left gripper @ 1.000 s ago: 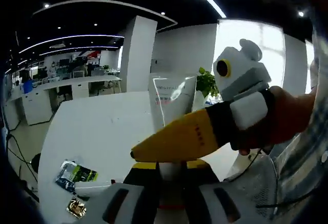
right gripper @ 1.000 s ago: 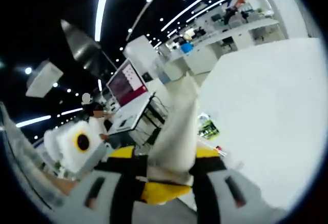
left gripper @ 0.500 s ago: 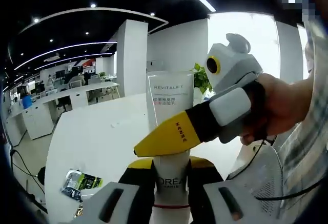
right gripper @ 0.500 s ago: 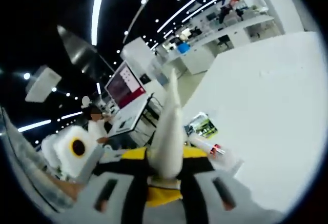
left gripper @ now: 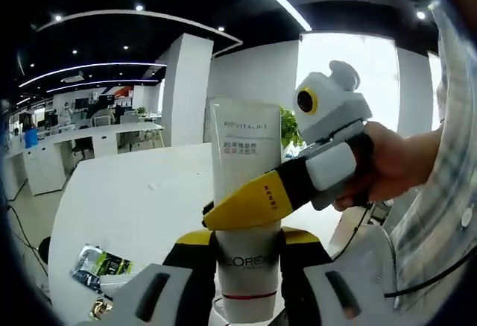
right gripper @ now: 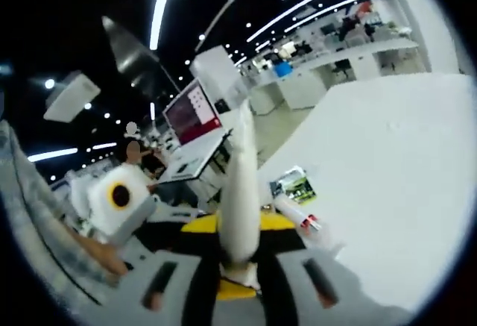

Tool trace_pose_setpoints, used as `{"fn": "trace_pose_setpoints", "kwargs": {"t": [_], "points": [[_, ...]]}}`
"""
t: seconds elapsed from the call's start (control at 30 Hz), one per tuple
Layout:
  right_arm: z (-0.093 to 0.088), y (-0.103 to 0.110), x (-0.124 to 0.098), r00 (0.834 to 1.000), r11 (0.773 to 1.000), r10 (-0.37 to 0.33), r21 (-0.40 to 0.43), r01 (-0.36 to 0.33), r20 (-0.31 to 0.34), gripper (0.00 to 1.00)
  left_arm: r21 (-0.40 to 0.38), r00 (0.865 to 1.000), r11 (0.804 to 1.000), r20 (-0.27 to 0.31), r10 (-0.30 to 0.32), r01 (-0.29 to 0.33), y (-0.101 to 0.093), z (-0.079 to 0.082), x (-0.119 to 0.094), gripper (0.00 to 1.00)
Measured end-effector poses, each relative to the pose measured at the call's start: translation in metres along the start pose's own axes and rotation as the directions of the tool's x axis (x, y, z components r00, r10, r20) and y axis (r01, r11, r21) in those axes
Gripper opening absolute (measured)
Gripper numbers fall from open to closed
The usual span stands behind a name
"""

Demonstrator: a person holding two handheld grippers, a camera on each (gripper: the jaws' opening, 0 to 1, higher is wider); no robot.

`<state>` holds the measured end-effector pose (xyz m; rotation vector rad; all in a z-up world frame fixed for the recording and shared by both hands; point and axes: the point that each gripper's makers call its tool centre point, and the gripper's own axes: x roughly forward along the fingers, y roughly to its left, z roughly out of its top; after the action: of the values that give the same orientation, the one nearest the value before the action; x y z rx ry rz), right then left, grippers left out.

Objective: Arrange the skincare products in the storage area until every visible bottle or jar stands upright without overlapping.

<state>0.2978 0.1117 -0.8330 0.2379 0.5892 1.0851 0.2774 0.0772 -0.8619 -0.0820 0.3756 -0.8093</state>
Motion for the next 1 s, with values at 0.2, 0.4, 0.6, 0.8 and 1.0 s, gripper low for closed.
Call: {"fn": "trace_pose_setpoints", "kwargs": {"t": [0.2, 0.4, 0.6, 0.8, 1.0], "points": [[0.000, 0.008, -0.008, 0.998, 0.988, 0.051, -0.141, -0.057, -0.045, 0.15, -0.100, 0.996, 0.991, 0.036, -0.082, 0.086, -0.008, 0.005, -0.003, 0.32], [0.010, 0.022, -0.025, 0.982, 0.955, 0.182, -0.228, -0.190, -0.058, 0.15, -0.127, 0.980, 0.971, 0.031, -0.199, 0.201, -0.021, 0.004, -0.008, 0.31], [0.016, 0.049, -0.039, 0.941, 0.887, 0.322, -0.314, -0.338, -0.105, 0.15, -0.115, 0.947, 0.940, 0.034, -0.318, 0.320, -0.043, 0.012, -0.010, 0.31], [0.006, 0.074, -0.044, 0.872, 0.824, 0.455, -0.285, -0.489, -0.180, 0.15, -0.100, 0.905, 0.900, 0.044, -0.423, 0.425, -0.063, 0.025, -0.011, 0.31], [0.002, 0.079, -0.042, 0.850, 0.811, 0.488, -0.258, -0.525, -0.199, 0.16, -0.048, 0.881, 0.880, 0.047, -0.471, 0.473, -0.072, 0.028, -0.017, 0.24]]}}
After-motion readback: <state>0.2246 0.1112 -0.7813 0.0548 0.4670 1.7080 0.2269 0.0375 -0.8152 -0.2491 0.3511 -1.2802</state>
